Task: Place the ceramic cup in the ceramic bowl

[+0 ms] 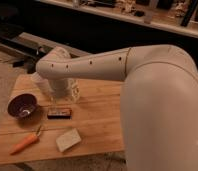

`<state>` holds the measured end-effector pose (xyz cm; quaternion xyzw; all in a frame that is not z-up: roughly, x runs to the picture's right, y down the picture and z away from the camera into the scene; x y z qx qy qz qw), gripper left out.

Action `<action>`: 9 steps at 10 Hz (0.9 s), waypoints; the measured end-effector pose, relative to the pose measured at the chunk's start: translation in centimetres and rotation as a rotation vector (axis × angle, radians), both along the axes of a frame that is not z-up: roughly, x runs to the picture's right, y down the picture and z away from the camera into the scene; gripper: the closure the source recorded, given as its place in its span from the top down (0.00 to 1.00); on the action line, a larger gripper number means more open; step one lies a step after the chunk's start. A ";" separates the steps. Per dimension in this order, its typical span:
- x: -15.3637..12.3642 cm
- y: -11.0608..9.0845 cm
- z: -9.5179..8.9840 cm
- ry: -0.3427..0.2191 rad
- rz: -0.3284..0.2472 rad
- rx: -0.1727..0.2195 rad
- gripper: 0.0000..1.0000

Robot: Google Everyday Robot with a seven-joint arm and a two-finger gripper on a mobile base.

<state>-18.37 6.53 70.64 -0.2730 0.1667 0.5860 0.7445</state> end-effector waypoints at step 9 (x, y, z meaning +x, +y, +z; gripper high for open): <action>-11.5 -8.2 4.2 -0.080 -0.133 0.167 0.65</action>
